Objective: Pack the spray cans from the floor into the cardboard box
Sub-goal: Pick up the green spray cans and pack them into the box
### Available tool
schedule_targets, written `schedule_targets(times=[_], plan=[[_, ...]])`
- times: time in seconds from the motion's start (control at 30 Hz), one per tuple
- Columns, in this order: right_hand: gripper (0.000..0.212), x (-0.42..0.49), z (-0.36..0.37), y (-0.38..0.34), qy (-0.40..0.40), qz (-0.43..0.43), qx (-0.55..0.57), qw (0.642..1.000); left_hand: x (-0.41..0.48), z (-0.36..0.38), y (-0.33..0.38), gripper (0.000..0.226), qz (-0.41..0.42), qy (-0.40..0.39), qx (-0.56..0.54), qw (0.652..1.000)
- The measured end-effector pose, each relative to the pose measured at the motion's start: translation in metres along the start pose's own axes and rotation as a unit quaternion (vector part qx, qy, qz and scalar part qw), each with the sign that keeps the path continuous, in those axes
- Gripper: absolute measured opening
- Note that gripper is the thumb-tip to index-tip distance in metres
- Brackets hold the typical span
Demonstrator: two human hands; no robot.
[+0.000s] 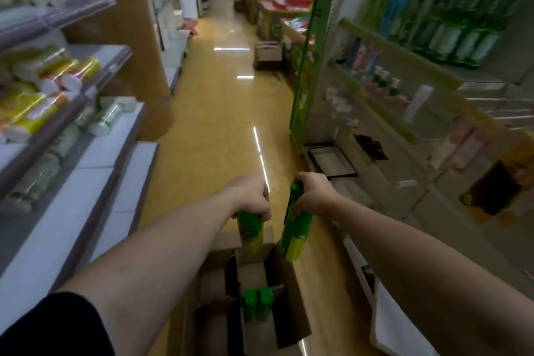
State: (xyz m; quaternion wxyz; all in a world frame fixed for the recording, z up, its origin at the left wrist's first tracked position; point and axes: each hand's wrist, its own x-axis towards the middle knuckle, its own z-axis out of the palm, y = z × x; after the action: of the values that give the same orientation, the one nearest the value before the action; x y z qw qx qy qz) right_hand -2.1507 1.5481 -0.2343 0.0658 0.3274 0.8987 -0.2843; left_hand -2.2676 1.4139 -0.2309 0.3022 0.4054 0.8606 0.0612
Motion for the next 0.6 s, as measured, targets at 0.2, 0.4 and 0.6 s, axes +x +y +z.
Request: schedule_targets(times=[0.2,0.4,0.6], plan=[[0.053,0.061,0.064,0.051,-0.056,0.005,-0.004,0.998,0.054,0.054,-0.022,0.027,-0.072,-0.047,-0.035,0.996],[0.052,0.108,0.122,0.11,-0.092,0.044,0.001,0.995,0.097,0.122,-0.039,0.025,-0.115,-0.105,-0.065,0.986],[0.052,0.134,0.186,0.164,-0.088,0.102,0.047,0.99,0.135,0.198,-0.062,0.037,-0.119,-0.144,-0.07,0.98]])
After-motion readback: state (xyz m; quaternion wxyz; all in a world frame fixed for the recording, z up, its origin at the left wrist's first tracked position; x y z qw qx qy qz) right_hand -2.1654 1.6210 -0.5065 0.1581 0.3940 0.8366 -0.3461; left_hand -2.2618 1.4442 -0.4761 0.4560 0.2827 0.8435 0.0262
